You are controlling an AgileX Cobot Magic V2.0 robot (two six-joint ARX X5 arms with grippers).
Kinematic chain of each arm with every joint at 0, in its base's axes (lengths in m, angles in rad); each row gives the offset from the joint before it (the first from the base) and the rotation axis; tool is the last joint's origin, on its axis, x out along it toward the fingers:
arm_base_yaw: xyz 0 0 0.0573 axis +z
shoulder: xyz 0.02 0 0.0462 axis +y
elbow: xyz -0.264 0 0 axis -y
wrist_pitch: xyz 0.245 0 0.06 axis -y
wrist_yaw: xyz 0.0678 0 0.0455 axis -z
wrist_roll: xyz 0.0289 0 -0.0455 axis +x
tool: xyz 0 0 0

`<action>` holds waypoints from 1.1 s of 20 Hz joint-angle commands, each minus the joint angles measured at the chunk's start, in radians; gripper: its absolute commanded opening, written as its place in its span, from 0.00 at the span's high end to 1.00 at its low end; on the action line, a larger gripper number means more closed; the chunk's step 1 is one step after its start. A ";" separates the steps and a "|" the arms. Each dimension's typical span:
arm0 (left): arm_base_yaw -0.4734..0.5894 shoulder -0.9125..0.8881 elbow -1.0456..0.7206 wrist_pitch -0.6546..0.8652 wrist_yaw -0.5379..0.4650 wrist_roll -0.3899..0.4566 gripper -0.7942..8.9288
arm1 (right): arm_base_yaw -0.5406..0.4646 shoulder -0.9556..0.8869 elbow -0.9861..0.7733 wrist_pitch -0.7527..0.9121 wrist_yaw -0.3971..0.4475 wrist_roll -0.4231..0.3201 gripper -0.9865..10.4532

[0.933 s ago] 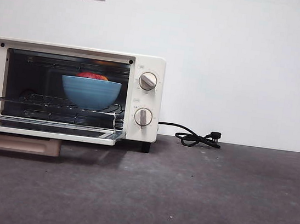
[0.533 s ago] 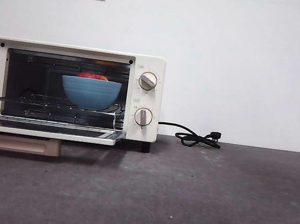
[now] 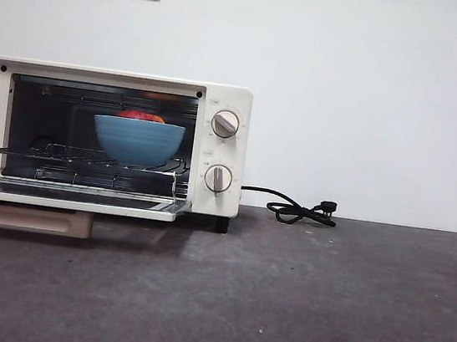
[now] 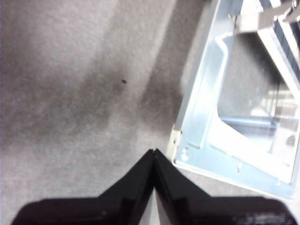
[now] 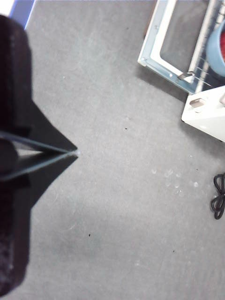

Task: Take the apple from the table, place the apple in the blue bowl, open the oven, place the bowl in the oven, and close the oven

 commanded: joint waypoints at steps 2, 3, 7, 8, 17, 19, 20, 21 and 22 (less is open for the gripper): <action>-0.005 0.007 -0.001 0.014 0.034 -0.024 0.93 | 0.000 -0.012 -0.012 -0.027 0.014 0.034 0.92; -0.005 0.007 -0.001 0.015 0.034 -0.024 0.93 | 0.000 -0.012 -0.012 -0.027 0.018 0.035 0.92; -0.005 0.007 -0.001 0.023 0.087 -0.028 0.93 | 0.000 -0.011 -0.012 -0.027 0.018 0.035 0.92; -0.005 0.007 -0.001 0.031 0.099 -0.039 0.93 | 0.000 -0.011 -0.012 -0.027 0.018 0.037 0.92; -0.005 0.006 0.002 0.173 0.311 -0.199 0.93 | 0.000 -0.011 -0.012 -0.027 0.018 0.038 0.92; -0.009 0.006 0.014 0.217 0.348 -0.246 0.93 | 0.000 -0.011 -0.012 -0.027 0.027 0.038 0.92; -0.015 0.006 0.023 0.229 0.352 -0.262 0.93 | 0.000 -0.011 -0.012 -0.027 0.034 0.038 0.92; -0.021 0.006 0.039 0.234 0.351 -0.270 0.93 | 0.000 -0.011 -0.012 -0.027 0.038 0.037 0.92; -0.026 0.006 0.052 0.240 0.349 -0.280 0.93 | 0.000 -0.011 -0.012 -0.027 0.041 0.038 0.92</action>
